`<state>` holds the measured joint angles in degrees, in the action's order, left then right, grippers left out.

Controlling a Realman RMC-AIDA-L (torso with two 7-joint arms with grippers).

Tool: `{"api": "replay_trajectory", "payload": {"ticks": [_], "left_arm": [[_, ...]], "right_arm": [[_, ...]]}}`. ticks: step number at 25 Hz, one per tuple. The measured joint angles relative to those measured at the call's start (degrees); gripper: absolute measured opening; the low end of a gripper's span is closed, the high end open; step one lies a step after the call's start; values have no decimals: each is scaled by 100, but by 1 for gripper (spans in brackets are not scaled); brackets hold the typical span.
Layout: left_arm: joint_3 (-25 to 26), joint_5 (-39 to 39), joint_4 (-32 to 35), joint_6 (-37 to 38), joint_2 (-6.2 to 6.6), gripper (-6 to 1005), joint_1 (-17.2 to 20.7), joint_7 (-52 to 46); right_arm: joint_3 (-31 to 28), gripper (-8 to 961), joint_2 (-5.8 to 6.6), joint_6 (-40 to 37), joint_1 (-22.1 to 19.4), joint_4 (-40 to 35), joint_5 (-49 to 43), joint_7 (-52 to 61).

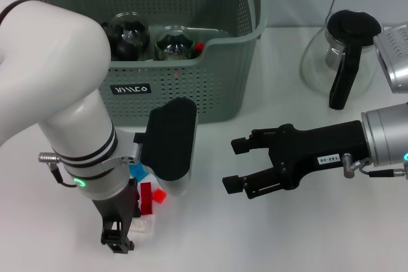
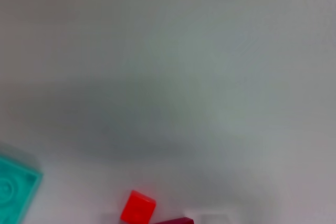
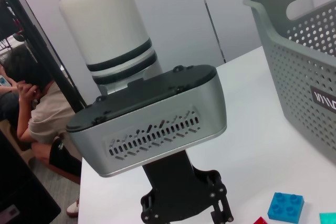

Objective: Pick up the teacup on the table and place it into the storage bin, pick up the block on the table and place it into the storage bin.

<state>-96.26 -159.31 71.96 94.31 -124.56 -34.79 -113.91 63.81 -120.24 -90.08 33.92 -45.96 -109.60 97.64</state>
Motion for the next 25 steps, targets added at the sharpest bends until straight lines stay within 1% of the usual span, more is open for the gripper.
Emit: {"api": "replay_trajectory", "payload": {"ticks": [14,18,21,25], "left_arm": [[27,45,-334,-141,-7,545,-222,-129],[35,45,-636,-244,0,428,-379,-211],[41,55,-630,-251,-1,341,-392,-218],[130,105,-553,-212,-3,189,-381,-230]], "right_arm": [[0,947,0,36,0,0,0,0],[0,947,0,36,0,0,0,0],[0,947,0,36,0,0,0,0],[0,947,0,35,0,4,0,-13]]}}
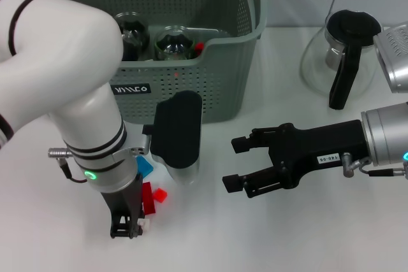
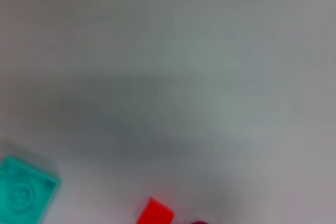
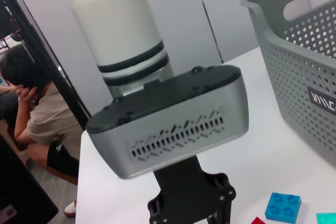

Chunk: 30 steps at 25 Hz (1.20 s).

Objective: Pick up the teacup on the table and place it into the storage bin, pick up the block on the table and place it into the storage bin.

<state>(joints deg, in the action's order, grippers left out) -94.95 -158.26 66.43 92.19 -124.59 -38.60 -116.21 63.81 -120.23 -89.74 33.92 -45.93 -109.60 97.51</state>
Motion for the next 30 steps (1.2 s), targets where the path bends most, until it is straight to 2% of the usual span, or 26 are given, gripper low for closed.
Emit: {"api": "replay_trajectory", "payload": {"ticks": [4,7,8,9,10,11,14,16,19,23,27,28,29,30], "left_arm": [[256,136,283,119,5,205,97,-117],[1073,592,496,573,10,216,159,-149],[1073,592,496,573,10,220,159,-149],[2072,1166,519,1010,15,224,224,-137],[2712,1500,511,1261,31,228,284,-111],[2809,1550,512,1304,34,232,294,-107],[4062,2232,638,1862,90,244,375,-68],[4773,2658,798,2099,189,252,354,-83],[5485,3245,960,2079,389,263,234,-132],[5817,3676,941,1379,627,279,-106,-233],[5645,3495,668,33,686,295,-497,-417],[5645,3495,668,33,686,298,-497,-417],[5346,3220,293,-831,735,302,-730,-658],[5273,3142,200,-1006,753,306,-772,-721]], "right_arm": [[0,947,1,22,0,57,0,-49],[1,946,12,53,-14,65,1,-61],[0,946,18,49,-27,67,0,-71],[0,946,24,44,-37,66,0,-78],[-3,946,33,38,-47,67,0,-85],[-5,946,45,30,-53,66,0,-89],[-6,946,59,15,-65,67,-18,-91],[11,946,60,8,-76,67,-45,-91],[36,946,61,2,-80,67,-122,-92],[44,946,54,-35,-72,72,-242,-103],[57,947,48,-70,-27,74,-264,-151],[60,947,51,-79,-21,74,-265,-161],[66,947,52,-90,-16,71,-268,-176],[67,947,55,-99,-14,61,-269,-195]]}}
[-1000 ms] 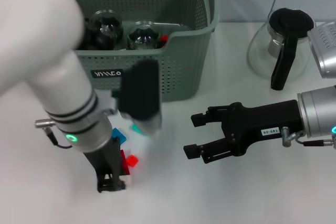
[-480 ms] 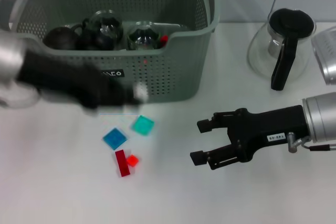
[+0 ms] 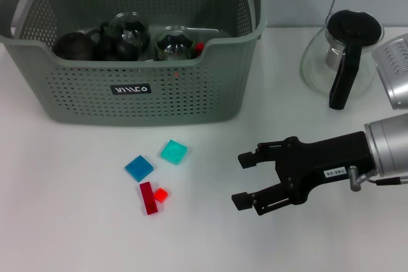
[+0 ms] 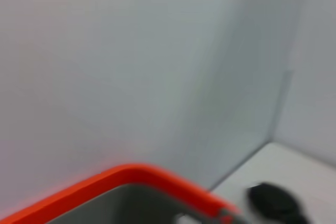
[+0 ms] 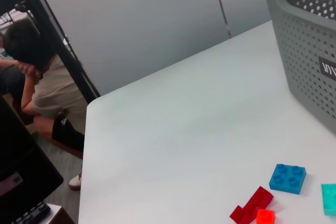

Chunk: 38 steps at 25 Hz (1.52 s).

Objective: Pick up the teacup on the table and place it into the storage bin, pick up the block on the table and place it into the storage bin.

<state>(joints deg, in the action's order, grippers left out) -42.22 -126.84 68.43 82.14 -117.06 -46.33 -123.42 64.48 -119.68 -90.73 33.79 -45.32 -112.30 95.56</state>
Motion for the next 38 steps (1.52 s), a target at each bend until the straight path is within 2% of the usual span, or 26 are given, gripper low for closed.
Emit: {"api": "replay_trajectory", "payload": {"ticks": [4,7,10,14,18,19,22,23,26,28,30,32,35,38], "left_arm": [[-369,-275,-625,-857,51,322,-231,-221],[-403,-281,-633,-1094,8,334,-222,-231],[-374,-238,-332,-1049,-39,345,-118,-249],[-344,38,734,-337,-164,361,309,-325],[-533,693,2001,1243,-329,555,909,85],[-695,843,2501,1993,-447,604,1162,377],[-1143,763,3250,2739,-667,737,1666,718],[-1442,669,3492,2909,-723,782,1924,781],[-2478,334,3856,2777,-718,868,2501,783],[-2979,-112,3902,2541,-729,910,2704,795],[-3451,-608,3787,2265,-739,952,2771,770],[-3911,-1080,3611,1994,-743,952,2771,632],[-4645,-1945,3214,1539,-738,951,2598,111],[-5014,-2382,2839,1301,-735,951,2410,-224]], "right_arm": [[44,947,0,-13,23,-36,-3,-35],[84,947,2,-15,30,-32,-3,-69],[84,947,6,-15,20,-8,-4,-108],[71,946,7,-11,-19,-3,-3,-175],[60,946,-10,18,-31,9,-3,-185],[53,946,-18,19,-34,20,-3,-186],[26,947,-36,41,-24,114,4,-183],[17,947,-37,56,-12,160,7,-173],[4,947,-39,109,-7,226,16,-127],[3,947,-41,149,-14,247,26,-111],[2,946,-45,196,-4,313,36,-109],[3,946,-46,249,14,382,40,-125],[28,946,-47,303,31,446,41,-129],[34,946,-46,311,26,467,42,-116]]}}
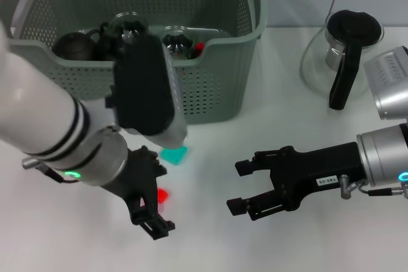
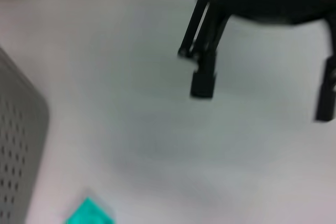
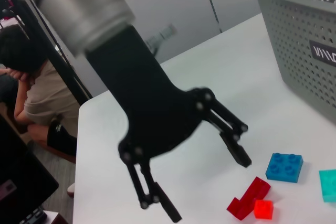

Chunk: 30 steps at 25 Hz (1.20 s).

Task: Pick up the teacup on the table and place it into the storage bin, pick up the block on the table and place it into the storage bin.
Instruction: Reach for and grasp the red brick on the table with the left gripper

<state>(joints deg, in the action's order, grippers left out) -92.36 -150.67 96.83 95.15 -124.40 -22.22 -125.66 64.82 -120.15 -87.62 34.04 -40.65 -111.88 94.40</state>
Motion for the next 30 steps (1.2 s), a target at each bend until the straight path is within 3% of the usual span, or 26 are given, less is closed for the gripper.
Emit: {"api": "replay_trajectory", "payload": {"ticks": [6,13,30], "left_arm": [[-284,-421,-857,-247,3,950,-368,-236],[-251,-685,-1530,-669,15,950,-614,-258],[-190,-793,-2065,-879,4,949,-800,-249]], "right_arm": [[-19,946,0,0,-18,95,0,9],[-18,946,0,14,-1,222,-5,-20],[-23,945,0,7,-24,224,-1,-36]]}}
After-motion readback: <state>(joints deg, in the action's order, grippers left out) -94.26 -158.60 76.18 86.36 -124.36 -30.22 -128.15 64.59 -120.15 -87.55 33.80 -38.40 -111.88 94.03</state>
